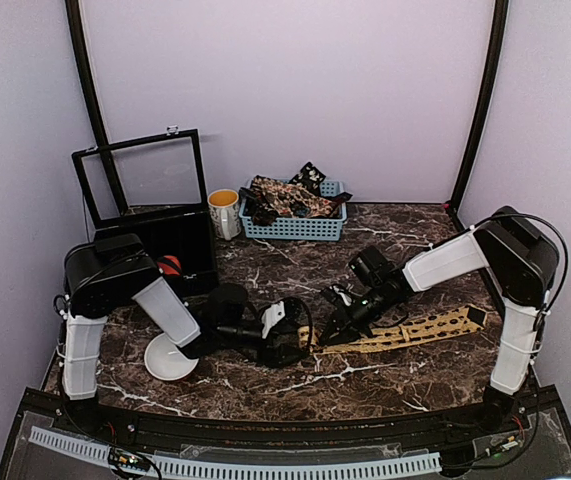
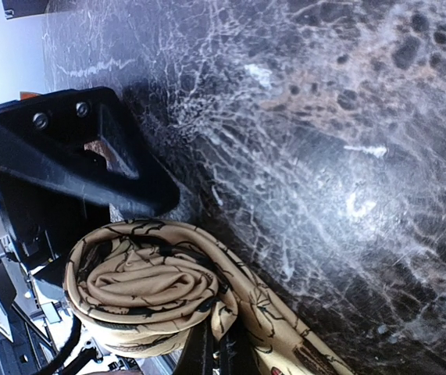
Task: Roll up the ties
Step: Roll the tie at the center of the board.
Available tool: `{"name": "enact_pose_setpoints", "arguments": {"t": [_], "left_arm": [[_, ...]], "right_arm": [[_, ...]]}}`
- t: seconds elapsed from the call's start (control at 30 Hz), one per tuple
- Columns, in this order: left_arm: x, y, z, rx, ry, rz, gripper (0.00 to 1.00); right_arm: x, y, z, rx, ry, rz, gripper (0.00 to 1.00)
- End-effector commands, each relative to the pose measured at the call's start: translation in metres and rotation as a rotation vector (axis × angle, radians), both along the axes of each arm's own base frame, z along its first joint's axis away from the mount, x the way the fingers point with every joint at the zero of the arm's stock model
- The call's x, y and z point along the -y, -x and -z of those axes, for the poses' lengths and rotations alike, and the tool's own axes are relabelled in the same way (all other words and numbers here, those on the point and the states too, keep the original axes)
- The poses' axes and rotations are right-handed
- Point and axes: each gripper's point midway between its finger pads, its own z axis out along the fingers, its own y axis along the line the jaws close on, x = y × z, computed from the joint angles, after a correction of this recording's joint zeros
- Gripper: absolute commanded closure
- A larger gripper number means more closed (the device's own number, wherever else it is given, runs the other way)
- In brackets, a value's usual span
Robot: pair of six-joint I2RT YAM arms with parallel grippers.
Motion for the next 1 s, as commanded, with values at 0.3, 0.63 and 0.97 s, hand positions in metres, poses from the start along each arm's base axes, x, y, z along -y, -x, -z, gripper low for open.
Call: {"name": "enact_pose_setpoints", "arguments": {"t": [0.3, 0.63, 0.97], "left_arm": [[0.023, -0.002, 0.013, 0.083, -0.069, 0.056, 0.64], [0.001, 0.017, 0.042, 0.006, -0.243, 0.039, 0.74], [0.004, 0.018, 0.044, -0.009, -0.269, 0.045, 0.74]], "right_arm": [[0.022, -0.001, 0.028, -0.005, 0.161, 0.028, 0.95], [0.006, -0.01, -0.039, 0.051, 0.008, 0.075, 0.67], [-0.02, 0.01, -0.049, 0.04, -0.026, 0.011, 0.64]]}}
